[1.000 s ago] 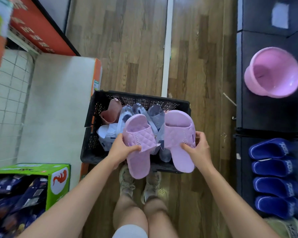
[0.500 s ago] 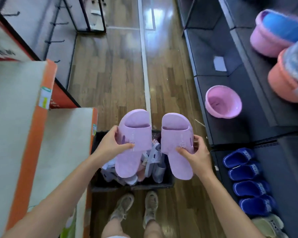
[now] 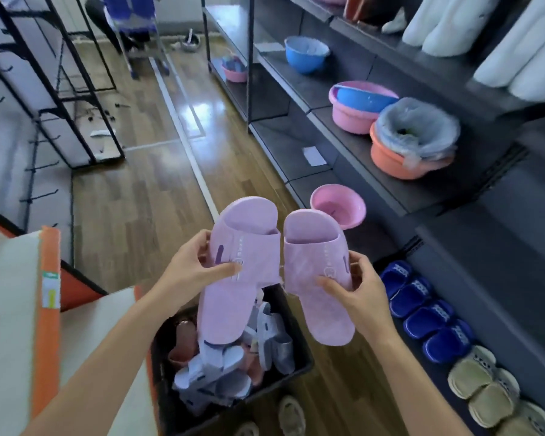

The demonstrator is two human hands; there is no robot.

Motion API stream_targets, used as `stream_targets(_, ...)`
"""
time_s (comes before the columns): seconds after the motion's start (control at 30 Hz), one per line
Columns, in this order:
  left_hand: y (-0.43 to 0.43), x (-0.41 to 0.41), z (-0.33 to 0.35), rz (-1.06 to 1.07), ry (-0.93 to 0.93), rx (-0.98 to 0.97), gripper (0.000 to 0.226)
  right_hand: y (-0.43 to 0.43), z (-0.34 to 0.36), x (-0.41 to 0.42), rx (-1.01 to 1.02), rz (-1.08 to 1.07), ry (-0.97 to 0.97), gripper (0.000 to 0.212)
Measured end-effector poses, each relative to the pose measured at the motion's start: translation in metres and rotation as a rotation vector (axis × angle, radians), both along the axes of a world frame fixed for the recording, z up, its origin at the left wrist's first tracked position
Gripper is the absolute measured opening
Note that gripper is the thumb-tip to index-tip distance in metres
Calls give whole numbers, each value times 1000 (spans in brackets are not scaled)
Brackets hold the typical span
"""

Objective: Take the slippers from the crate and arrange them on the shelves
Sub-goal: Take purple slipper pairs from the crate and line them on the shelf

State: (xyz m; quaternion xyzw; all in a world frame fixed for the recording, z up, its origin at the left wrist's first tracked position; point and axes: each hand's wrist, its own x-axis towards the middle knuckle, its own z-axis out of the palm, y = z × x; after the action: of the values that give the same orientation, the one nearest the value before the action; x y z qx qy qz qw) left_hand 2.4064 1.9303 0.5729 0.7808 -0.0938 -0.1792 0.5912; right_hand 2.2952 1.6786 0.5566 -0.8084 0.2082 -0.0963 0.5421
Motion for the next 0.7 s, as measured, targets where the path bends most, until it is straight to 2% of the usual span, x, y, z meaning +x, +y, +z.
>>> stream_targets(0.2,-55,-22,32,-259,-55,-89,63,-25,39,-67,-115,-169,-64,50)
stream_targets(0.4,-127,-55,62,-482,-128,-96,62,-65,66,-148,-160,-382,-90,54)
stream_targets(0.47,-157,-71,70,-532,-149,-87,71,-81,76,-177,-171,-450,-99,50)
stream_targets(0.57,-205,-102,82,-635,-203,-82,96,-108,89,-226,-192,-551,-112,45)
stream_targets(0.6,-221,-115,86,-671,-210,-80,98,-117,93,-244,-195,-585,-109,45)
stream_targets(0.7,-271,-159,95,-769,-208,-96,78,-141,103,-299,-199,-688,-115,46)
